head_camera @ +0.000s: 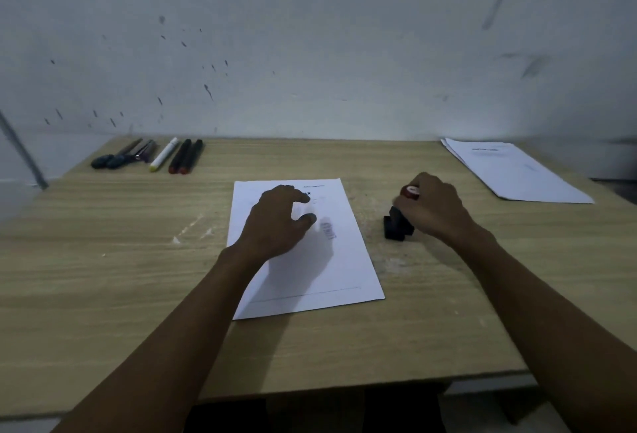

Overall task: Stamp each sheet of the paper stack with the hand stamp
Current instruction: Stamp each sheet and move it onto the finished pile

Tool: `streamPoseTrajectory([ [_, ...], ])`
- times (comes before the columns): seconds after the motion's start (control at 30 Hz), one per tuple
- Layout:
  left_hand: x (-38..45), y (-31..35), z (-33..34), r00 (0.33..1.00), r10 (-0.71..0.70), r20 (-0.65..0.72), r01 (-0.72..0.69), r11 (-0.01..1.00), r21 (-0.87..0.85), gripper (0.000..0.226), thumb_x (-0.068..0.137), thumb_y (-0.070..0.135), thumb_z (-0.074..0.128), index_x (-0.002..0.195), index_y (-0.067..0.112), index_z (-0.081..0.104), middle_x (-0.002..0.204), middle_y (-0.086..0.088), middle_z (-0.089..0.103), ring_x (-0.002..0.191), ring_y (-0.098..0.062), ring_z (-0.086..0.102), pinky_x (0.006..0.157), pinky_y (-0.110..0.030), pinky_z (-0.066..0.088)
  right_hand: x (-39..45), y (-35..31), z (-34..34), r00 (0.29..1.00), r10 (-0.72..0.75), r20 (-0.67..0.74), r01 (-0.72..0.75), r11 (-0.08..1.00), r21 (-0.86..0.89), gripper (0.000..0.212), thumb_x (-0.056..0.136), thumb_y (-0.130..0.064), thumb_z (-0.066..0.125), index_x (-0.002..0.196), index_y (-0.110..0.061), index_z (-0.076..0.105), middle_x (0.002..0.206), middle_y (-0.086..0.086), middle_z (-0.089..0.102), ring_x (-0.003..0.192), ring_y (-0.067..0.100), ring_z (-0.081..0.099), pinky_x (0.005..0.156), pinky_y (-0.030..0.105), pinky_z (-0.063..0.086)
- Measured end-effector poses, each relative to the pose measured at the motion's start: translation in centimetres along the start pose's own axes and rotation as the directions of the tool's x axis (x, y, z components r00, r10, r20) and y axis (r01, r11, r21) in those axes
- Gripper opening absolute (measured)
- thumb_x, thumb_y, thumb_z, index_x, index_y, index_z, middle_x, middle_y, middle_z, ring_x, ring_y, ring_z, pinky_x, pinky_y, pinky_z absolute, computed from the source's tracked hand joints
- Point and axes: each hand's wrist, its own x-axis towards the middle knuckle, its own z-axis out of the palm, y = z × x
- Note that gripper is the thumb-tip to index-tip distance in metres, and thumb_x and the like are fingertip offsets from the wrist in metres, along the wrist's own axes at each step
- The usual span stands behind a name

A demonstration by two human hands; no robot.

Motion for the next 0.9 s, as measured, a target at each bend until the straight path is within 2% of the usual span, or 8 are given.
streamPoseTrajectory([
  [0.13,-0.1,0.1,-0.2,0.999,0.005,-0.053,-0.007,0.999,-0.033,0.033,0.085,0.027,0.069,0.116,0.018,0.065,0.131,0.002,0.058,0.128,-0.016,0.047,0.103,-0.026,0.032,0.1,-0.4,0.8,0.999,0.025,0.019,-0.025,0.999,-0.035,0.027,0.08,-0.036,0.062,0.09,-0.013,0.053,0.094,0.008,0.059,0.087,0.029,0.057,0.069,0.034,0.043],
  [0.27,-0.3,-0.6,-0.9,0.996,-0.019,-0.089,0.016,0.999,-0.037,0.031,0.084,0.024,0.07,0.114,0.016,0.066,0.127,0.002,0.06,0.125,-0.015,0.049,0.097,-0.017,0.029,0.1,-0.5,1.5,0.999,0.044,0.0,-0.044,0.997,-0.055,0.031,0.082,-0.039,0.062,0.099,-0.014,0.054,0.098,0.008,0.058,0.088,0.029,0.058,0.072,0.035,0.045],
  [0.57,-0.7,-1.4,-1.3,0.991,-0.035,-0.133,0.029,0.998,-0.05,0.027,0.083,0.021,0.071,0.11,0.015,0.068,0.121,0.003,0.064,0.121,-0.013,0.052,0.091,-0.013,0.028,0.0,-0.4,2.6,0.999,0.037,-0.034,-0.039,0.998,-0.047,0.035,0.085,-0.04,0.064,0.109,-0.021,0.047,0.1,0.006,0.055,0.084,0.025,0.05,0.07,0.033,0.038],
  [0.7,-0.7,-1.5,-1.7,0.99,-0.04,-0.136,0.035,0.999,-0.042,0.028,0.083,0.022,0.071,0.11,0.015,0.068,0.121,0.002,0.064,0.12,-0.013,0.053,0.091,-0.011,0.028,-1.4,-0.5,3.1,0.999,0.043,-0.031,-0.044,0.999,-0.03,0.052,0.074,-0.042,0.072,0.11,-0.028,0.038,0.097,0.003,0.054,0.087,0.027,0.053,0.071,0.034,0.042],
  [0.9,-1.0,-1.7,-2.2,0.989,-0.069,-0.13,0.063,0.997,-0.05,0.029,0.083,0.021,0.07,0.111,0.014,0.068,0.121,0.001,0.063,0.118,-0.015,0.054,0.092,-0.013,0.029,-2.1,-0.9,3.1,0.994,0.086,-0.072,-0.086,0.996,0.008,0.065,0.073,-0.026,0.078,0.123,-0.018,0.038,0.109,0.015,0.059,0.096,0.037,0.059,0.078,0.043,0.052],
])
